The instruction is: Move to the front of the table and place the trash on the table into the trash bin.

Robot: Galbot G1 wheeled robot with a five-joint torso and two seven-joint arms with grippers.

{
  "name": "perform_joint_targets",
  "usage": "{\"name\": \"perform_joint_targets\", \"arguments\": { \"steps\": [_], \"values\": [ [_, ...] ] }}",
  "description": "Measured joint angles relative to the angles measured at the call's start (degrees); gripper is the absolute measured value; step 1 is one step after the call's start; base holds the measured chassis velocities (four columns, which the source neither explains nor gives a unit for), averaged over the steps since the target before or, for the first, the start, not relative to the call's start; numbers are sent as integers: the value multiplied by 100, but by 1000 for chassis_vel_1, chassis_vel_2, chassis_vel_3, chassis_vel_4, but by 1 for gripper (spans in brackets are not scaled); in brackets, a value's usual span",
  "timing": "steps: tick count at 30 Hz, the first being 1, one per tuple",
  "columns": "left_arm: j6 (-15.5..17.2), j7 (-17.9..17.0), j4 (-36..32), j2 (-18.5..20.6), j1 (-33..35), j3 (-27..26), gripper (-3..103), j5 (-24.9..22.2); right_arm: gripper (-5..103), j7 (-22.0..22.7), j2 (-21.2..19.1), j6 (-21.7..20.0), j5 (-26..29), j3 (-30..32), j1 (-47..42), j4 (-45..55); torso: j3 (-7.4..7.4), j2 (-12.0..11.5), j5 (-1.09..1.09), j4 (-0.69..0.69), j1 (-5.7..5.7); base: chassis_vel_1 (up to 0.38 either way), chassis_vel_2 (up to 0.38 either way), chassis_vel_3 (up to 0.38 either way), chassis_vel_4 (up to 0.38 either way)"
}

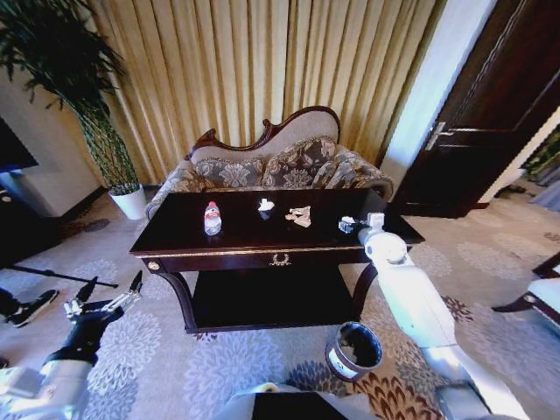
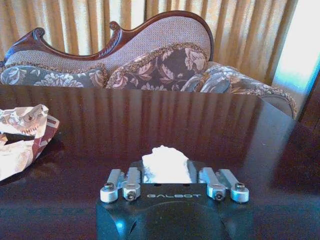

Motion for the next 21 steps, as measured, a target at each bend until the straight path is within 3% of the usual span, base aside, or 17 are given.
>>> {"name": "perform_joint_targets", "arguments": {
  "steps": [1,2,4,7,10,13,17,21],
  "values": [
    [-1,-1,0,1,-1,-1,100,0,46,0,0,2,0,0,0,0,0,0,0,0,0,0,0,0,0],
    [-4,-3,0,3,-4,-1,100,-1,35,0,2,8,0,0,0,0,0,0,0,0,0,0,0,0,0],
    [-5,-3,0,5,-8,-1,100,-2,35,-1,4,11,0,0,0,-2,0,0,0,0,0,0,0,0,0],
    [-7,-4,-6,7,-19,12,100,-2,18,-2,4,32,1,12,-3,-5,0,0,0,0,0,0,0,0,0],
    [-7,-5,-14,9,-21,21,100,-2,12,-3,-2,97,16,34,-35,9,0,0,0,0,0,0,0,0,0],
    [-7,-33,-14,20,-38,34,100,-4,1,-65,-31,518,221,99,-177,168,0,0,0,0,0,0,0,0,0],
    [-6,-74,-4,37,-54,48,100,-29,0,-152,-96,894,481,327,-631,819,0,0,-1,1,0,0,0,0,0],
    [10,-126,-8,62,-76,49,100,-108,0,-179,-113,1010,563,687,-1180,1552,0,0,0,0,0,0,0,0,0]
  ]
}}
